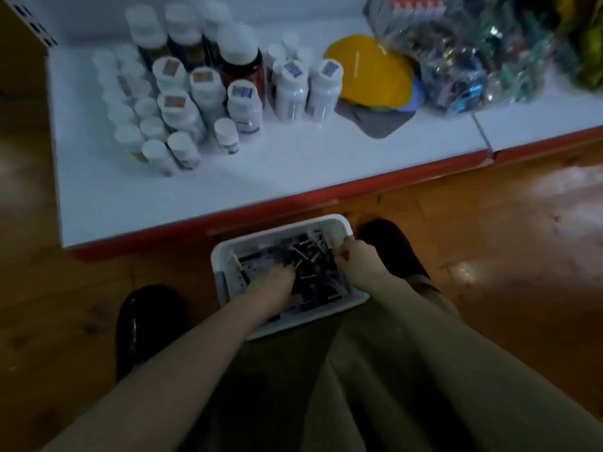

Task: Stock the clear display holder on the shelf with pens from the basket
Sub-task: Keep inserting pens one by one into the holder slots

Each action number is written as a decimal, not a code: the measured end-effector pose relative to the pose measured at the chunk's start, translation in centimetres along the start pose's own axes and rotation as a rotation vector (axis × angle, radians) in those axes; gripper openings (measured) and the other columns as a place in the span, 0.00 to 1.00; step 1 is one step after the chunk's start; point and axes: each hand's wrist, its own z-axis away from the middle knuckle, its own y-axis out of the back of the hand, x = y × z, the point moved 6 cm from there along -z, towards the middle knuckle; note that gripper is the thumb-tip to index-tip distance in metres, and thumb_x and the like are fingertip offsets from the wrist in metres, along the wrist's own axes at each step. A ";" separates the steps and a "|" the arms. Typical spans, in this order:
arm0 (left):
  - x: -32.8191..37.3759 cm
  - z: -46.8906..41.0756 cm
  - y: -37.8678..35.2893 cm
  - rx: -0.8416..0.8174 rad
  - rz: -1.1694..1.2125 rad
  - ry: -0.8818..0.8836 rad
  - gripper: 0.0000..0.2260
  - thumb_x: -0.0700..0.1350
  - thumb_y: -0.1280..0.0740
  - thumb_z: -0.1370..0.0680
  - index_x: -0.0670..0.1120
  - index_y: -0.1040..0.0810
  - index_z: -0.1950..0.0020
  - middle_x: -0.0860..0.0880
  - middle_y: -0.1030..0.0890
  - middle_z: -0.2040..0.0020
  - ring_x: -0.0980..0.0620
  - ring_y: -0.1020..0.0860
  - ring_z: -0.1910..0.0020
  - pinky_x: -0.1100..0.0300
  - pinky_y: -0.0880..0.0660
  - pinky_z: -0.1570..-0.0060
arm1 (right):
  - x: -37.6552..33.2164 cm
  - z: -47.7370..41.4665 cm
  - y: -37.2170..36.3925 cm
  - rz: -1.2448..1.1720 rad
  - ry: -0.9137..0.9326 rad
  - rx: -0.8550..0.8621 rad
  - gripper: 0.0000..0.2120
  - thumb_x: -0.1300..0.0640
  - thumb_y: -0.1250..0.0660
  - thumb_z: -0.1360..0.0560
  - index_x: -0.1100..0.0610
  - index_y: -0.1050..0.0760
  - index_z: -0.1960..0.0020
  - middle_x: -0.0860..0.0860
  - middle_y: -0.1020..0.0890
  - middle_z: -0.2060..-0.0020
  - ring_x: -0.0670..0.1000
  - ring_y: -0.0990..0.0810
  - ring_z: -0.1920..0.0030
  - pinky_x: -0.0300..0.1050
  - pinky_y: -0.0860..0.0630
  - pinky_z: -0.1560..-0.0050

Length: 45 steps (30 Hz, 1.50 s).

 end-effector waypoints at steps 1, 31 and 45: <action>-0.3 -0.8 -1.2 -0.032 0.000 0.018 0.23 0.51 0.33 0.24 0.39 0.33 0.36 0.41 0.28 0.40 0.43 0.27 0.43 0.53 0.28 0.48 | 0.3 -0.9 -1.2 0.025 0.000 -0.030 0.12 0.61 0.43 0.20 0.66 0.28 0.41 0.61 0.23 0.58 0.57 0.26 0.62 0.50 0.28 0.60; 3.6 14.3 13.7 0.451 0.276 -0.051 0.02 0.45 0.41 0.20 0.48 0.33 0.50 0.53 0.27 0.59 0.53 0.26 0.58 0.62 0.31 0.62 | -11.0 17.5 19.8 -0.300 0.559 0.403 0.06 0.60 0.39 0.21 0.56 0.27 0.45 0.57 0.22 0.58 0.56 0.25 0.59 0.47 0.31 0.59; 17.8 36.8 37.7 1.305 0.314 -0.481 0.03 0.44 0.39 0.24 0.44 0.30 0.53 0.51 0.27 0.59 0.48 0.29 0.60 0.61 0.39 0.62 | -17.2 31.7 33.8 -0.138 0.649 0.409 0.06 0.59 0.37 0.22 0.58 0.25 0.47 0.49 0.23 0.67 0.40 0.24 0.69 0.39 0.30 0.63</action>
